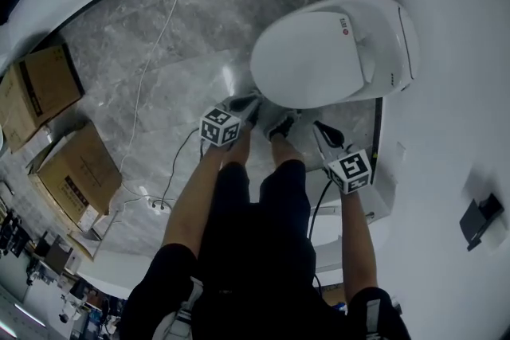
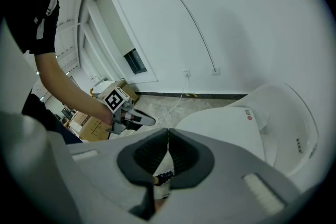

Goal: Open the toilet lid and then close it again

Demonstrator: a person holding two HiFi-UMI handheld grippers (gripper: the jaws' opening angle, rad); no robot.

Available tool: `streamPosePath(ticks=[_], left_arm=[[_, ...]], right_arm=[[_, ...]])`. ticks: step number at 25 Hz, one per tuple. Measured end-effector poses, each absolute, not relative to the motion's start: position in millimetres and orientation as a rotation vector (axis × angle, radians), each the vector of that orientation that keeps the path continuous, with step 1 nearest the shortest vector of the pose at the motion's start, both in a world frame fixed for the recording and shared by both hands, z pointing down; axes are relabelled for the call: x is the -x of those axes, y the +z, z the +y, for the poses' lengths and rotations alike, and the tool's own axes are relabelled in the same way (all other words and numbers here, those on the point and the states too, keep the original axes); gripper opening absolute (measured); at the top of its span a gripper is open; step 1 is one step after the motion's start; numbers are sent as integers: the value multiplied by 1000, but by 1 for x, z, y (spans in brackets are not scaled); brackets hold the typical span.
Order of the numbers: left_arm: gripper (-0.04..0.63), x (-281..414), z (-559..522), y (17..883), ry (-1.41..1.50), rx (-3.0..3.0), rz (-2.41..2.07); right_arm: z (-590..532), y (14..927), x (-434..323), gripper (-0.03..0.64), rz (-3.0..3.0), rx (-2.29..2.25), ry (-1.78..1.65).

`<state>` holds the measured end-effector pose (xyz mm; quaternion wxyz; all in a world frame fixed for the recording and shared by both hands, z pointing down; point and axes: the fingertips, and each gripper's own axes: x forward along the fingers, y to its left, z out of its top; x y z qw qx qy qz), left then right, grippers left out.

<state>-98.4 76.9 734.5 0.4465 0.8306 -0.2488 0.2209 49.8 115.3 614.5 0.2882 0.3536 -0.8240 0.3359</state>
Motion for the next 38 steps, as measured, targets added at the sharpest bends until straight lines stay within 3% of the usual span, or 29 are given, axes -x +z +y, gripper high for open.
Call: streamPosePath(ticks=[22, 27, 38], left_arm=[[18, 112, 77, 871, 568, -1885, -666], [130, 113, 80, 889, 590, -1866, -655], [141, 103, 65, 907, 476, -1768, -689]], right_arm=[[160, 711, -36, 5, -2143, -920, 1068], [161, 720, -36, 5, -2141, -920, 1080], [170, 740, -39, 5, -2122, -924, 1125]])
